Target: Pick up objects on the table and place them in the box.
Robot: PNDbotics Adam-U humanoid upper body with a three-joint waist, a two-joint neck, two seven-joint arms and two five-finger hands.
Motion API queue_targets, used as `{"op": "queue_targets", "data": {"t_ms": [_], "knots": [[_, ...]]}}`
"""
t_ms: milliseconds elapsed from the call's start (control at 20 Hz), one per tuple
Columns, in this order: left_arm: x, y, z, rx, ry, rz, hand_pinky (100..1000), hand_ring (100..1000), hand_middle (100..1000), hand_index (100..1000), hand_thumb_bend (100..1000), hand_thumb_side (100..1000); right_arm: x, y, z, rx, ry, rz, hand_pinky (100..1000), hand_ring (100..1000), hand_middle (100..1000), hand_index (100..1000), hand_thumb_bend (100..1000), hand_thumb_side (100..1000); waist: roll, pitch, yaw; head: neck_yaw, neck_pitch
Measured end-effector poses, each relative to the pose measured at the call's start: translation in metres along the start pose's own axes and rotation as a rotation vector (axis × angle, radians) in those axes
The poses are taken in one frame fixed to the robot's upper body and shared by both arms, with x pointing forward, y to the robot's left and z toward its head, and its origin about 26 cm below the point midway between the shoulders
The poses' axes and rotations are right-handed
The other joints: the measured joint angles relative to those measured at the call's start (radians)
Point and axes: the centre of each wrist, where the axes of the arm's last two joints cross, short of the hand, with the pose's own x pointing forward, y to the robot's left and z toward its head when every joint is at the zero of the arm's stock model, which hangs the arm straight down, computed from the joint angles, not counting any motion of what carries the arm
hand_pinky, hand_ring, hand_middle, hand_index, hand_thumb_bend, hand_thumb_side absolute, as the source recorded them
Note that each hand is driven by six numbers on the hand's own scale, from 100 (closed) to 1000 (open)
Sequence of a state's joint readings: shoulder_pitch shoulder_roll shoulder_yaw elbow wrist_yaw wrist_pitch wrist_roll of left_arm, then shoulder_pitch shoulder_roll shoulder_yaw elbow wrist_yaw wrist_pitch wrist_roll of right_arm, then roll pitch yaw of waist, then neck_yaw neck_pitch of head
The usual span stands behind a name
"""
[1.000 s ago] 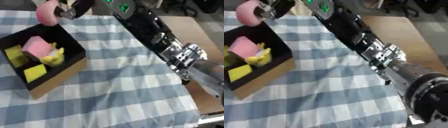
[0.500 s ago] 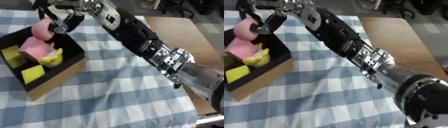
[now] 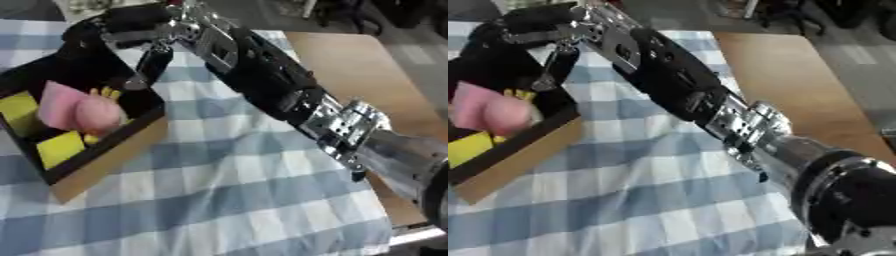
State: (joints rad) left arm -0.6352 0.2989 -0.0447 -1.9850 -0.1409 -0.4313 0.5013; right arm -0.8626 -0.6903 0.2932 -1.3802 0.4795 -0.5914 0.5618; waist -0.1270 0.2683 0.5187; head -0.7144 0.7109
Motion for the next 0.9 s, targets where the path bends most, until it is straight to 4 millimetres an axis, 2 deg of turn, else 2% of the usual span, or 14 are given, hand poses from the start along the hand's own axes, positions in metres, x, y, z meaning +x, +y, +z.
{"op": "queue_targets", "data": {"t_ms": [150,250,300,450,650,750,900], "knots": [[0.000,0.000,0.000,-0.002,0.003,-0.001,756,816,765,800,583,466,0.001,-0.006,0.004,-0.027,0.000,0.006,954,1000,814,950,183,100,0.000,0.000,-0.011,0.005,0.001],[0.000,0.001,0.002,-0.003,0.007,-0.004,756,817,765,800,583,466,0.003,-0.008,0.011,-0.067,0.008,0.010,945,1000,786,930,100,100,0.000,0.000,-0.025,0.016,0.002],[0.000,0.001,0.003,-0.003,0.013,-0.006,756,817,765,799,583,466,0.005,-0.008,0.017,-0.094,0.016,0.008,944,1000,767,921,100,100,0.000,0.000,-0.033,0.026,0.005],[-0.001,0.003,0.005,-0.003,0.025,-0.016,756,817,766,799,580,468,0.010,-0.006,0.039,-0.199,0.049,-0.016,939,1000,723,898,100,100,0.000,-0.001,-0.060,0.073,0.010],[-0.001,0.008,0.010,-0.003,0.048,-0.038,757,823,772,800,572,476,0.024,-0.003,0.076,-0.349,0.091,-0.110,926,1000,644,873,100,100,0.002,-0.006,-0.100,0.162,0.015],[-0.002,0.012,0.014,0.004,0.066,-0.055,757,824,775,800,568,481,0.034,-0.005,0.095,-0.436,0.103,-0.187,921,1000,635,873,100,100,0.017,-0.011,-0.122,0.208,0.017],[-0.003,0.016,0.018,0.010,0.090,-0.080,759,826,779,801,562,487,0.045,-0.010,0.125,-0.533,0.141,-0.281,920,1000,617,862,100,141,0.053,-0.012,-0.155,0.271,0.024]]}}
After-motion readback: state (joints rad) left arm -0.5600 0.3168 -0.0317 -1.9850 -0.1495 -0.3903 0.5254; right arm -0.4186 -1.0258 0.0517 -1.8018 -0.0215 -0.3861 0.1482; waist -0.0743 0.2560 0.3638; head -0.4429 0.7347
